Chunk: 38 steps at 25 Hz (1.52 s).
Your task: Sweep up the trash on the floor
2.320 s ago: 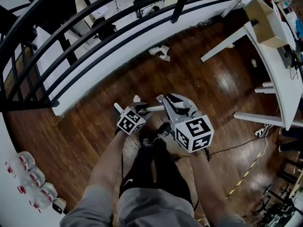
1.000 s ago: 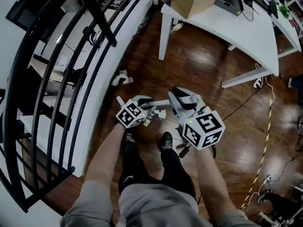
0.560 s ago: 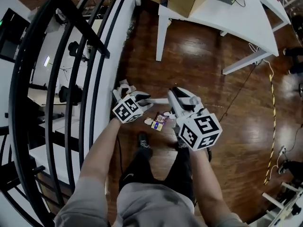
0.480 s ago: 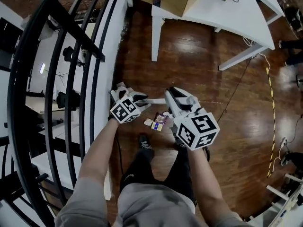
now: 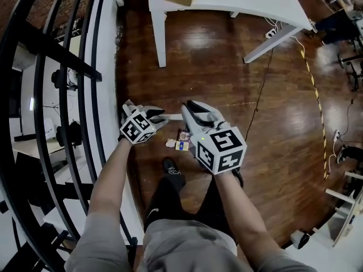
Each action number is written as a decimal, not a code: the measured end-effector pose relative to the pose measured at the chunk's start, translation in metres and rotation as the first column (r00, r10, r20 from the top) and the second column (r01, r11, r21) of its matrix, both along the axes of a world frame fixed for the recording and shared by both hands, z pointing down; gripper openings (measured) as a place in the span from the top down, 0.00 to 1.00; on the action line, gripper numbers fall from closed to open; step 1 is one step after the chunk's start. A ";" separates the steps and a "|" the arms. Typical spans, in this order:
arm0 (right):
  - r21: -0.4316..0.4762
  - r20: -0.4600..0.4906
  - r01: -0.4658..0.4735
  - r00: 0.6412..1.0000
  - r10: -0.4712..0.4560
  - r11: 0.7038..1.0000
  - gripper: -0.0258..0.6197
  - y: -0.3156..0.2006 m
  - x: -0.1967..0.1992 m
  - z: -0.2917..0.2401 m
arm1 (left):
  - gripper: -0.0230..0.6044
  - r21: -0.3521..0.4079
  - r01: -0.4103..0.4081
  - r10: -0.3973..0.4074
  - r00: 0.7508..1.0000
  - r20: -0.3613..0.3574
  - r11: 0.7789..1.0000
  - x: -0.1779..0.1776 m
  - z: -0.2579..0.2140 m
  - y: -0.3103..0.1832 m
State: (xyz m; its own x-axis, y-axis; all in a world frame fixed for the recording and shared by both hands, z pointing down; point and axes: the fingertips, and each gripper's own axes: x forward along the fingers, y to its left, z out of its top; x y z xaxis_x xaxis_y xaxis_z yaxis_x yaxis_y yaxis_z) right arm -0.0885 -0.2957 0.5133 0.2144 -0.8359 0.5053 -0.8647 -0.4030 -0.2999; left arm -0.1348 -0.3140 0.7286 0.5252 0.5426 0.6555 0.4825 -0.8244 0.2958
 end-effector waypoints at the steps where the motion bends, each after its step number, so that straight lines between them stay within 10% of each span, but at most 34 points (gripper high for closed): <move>1: -0.019 -0.005 -0.003 1.000 0.003 1.000 0.87 0.004 0.001 0.001 | 0.73 -0.008 -0.006 0.006 1.000 -0.003 1.000 0.003 0.001 0.005; 24: -0.081 0.064 -0.053 0.996 0.059 0.995 0.87 0.233 0.068 -0.006 | 0.72 -0.073 -0.142 0.148 0.985 0.087 0.987 0.057 -0.009 0.243; 38: 0.172 -0.023 0.108 0.994 -0.105 0.979 0.87 0.309 0.191 -0.119 | 0.75 0.048 0.073 -0.071 0.997 -0.031 0.996 0.180 -0.114 0.310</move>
